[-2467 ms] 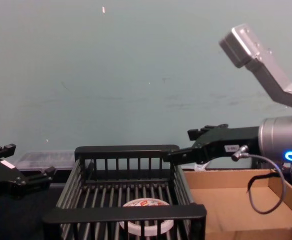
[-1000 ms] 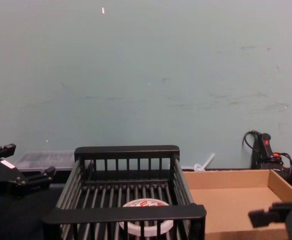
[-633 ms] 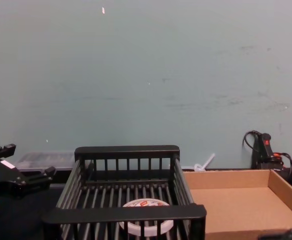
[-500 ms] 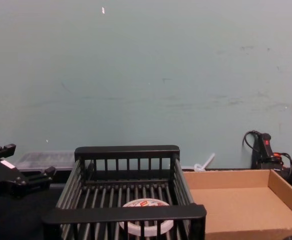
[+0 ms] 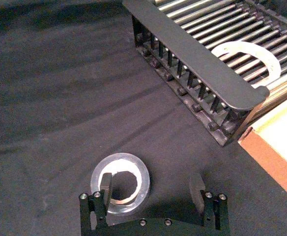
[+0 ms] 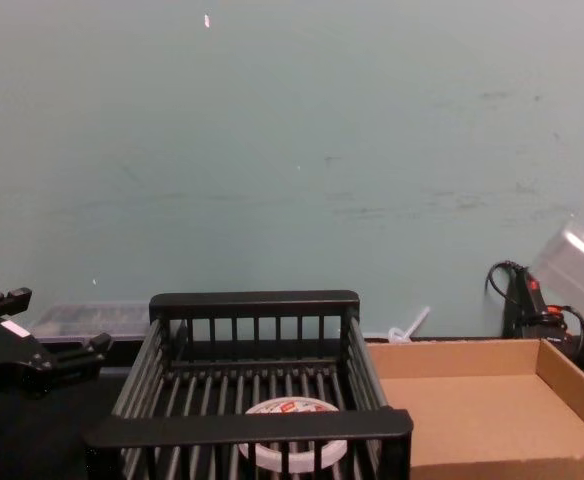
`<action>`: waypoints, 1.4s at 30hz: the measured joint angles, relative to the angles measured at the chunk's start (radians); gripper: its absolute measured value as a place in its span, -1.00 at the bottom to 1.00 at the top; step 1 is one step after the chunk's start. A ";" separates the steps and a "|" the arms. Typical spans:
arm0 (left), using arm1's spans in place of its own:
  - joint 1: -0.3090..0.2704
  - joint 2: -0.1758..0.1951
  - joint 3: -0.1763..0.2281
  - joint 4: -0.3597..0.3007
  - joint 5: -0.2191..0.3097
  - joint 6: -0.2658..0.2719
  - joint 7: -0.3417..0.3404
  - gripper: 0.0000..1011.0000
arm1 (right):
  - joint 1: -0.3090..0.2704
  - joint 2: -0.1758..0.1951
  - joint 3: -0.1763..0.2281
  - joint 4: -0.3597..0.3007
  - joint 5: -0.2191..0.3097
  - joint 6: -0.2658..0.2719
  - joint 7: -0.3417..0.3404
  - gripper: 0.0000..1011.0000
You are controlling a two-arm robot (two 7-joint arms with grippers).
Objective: Pick up the white tape and place it into the black box , Pick up the silver tape and place it into the brown box.
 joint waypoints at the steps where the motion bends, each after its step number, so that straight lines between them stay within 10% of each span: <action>1: 0.000 0.000 0.000 0.000 0.000 0.000 0.000 0.98 | 0.003 -0.001 -0.003 0.003 -0.002 0.001 0.000 0.98; 42: 0.000 0.000 0.000 0.000 0.000 0.000 0.000 0.98 | 0.047 -0.038 -0.058 0.065 -0.052 0.006 0.008 0.83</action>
